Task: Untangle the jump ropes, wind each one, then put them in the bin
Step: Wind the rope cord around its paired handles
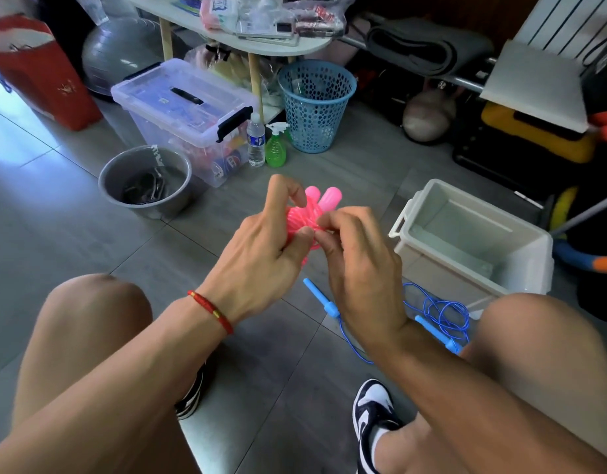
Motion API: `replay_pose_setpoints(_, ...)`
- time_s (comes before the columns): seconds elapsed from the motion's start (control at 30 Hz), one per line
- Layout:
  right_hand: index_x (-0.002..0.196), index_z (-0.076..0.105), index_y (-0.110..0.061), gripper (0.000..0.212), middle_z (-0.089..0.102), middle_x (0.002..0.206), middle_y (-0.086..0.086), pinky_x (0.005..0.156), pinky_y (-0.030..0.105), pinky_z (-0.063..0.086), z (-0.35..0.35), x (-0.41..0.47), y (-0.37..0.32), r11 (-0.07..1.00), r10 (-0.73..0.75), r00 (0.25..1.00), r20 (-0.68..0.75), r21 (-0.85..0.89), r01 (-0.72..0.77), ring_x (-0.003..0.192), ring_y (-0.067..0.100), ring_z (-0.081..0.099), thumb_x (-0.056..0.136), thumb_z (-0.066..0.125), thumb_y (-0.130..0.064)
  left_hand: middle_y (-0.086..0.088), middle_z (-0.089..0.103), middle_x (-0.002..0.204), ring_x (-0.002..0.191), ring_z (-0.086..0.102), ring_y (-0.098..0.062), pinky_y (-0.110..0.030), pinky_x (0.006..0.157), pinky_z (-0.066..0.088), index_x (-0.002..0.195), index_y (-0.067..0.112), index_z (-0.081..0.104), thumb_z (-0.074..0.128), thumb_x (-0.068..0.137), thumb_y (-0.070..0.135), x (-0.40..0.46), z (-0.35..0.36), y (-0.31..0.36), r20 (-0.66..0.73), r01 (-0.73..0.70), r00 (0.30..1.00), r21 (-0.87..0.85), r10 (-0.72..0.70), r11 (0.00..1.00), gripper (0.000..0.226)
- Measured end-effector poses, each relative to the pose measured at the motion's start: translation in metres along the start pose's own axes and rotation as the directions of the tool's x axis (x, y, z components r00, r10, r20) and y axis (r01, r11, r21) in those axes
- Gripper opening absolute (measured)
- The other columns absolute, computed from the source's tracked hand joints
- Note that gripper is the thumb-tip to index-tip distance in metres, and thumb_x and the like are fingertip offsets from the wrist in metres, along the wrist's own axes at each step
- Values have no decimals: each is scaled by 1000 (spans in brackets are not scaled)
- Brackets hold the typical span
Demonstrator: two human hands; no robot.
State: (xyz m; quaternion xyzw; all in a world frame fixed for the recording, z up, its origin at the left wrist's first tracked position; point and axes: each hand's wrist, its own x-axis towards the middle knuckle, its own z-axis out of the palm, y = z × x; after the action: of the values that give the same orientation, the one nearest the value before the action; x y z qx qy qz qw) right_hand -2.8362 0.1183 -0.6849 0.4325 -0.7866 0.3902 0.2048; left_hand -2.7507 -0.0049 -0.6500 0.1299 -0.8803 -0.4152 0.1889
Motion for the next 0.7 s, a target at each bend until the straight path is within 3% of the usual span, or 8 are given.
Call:
replay_pose_setpoints(0.13, 103, 61, -9, 12, 58, 103, 4, 63, 29, 37, 9, -2, -3, 998, 58, 996, 71, -32, -55, 89, 21, 60, 100, 64, -21, 28, 56, 80, 65, 57, 12, -11, 65, 38, 109, 25, 33, 56, 95, 4, 0, -2, -4, 6, -24, 1000, 69, 24, 997, 34)
replay_pose_setpoints(0.3, 97, 53, -9, 8, 49, 102, 4, 66, 35, 42, 13, -4, -3, 995, 95, 979, 181, 12, -98, 87, 22, 54, 101, 59, -13, 17, 63, 78, 69, 58, 0, -28, 67, 42, 111, 27, 37, 56, 92, 5, -2, -3, -9, 39, -59, 998, 125, 55, 990, 34)
replay_pose_setpoints(0.4, 98, 53, -7, 6, 48, 101, 4, 71, 24, 37, 12, -1, -5, 992, 84, 973, 213, 76, -102, 86, 17, 49, 99, 59, -4, 22, 64, 72, 69, 59, 1, -25, 67, 43, 110, 25, 40, 56, 92, 5, -1, -2, -10, 37, -26, 999, 126, 21, 992, 31)
replay_pose_setpoints(0.5, 104, 59, -9, 7, 54, 104, 1, 75, 24, 45, 10, 6, 0, 966, 124, 953, 276, 184, -179, 87, 10, 55, 98, 62, -11, 20, 69, 75, 66, 59, -1, -20, 65, 43, 106, 25, 47, 56, 96, 9, 0, -4, -13, 42, 144, 989, -39, -143, 989, 21)
replay_pose_setpoints(0.6, 103, 67, -12, 9, 61, 101, -2, 79, 28, 56, 5, 13, 6, 873, 168, 928, 333, 387, -297, 88, 9, 67, 95, 68, -12, 5, 75, 90, 79, 65, -19, -35, 76, 50, 108, 24, 49, 58, 92, 21, 1, -7, -15, 71, 251, 968, -218, -241, 943, 19)
replay_pose_setpoints(0.7, 101, 73, -11, 12, 67, 96, 0, 78, 30, 59, -3, 17, 9, 745, 240, 890, 386, 515, -424, 80, 15, 71, 93, 68, -4, -2, 77, 94, 85, 67, -32, -48, 82, 55, 110, 26, 45, 59, 85, 24, 1, -11, -15, 88, 271, 962, -267, -257, 925, 29)
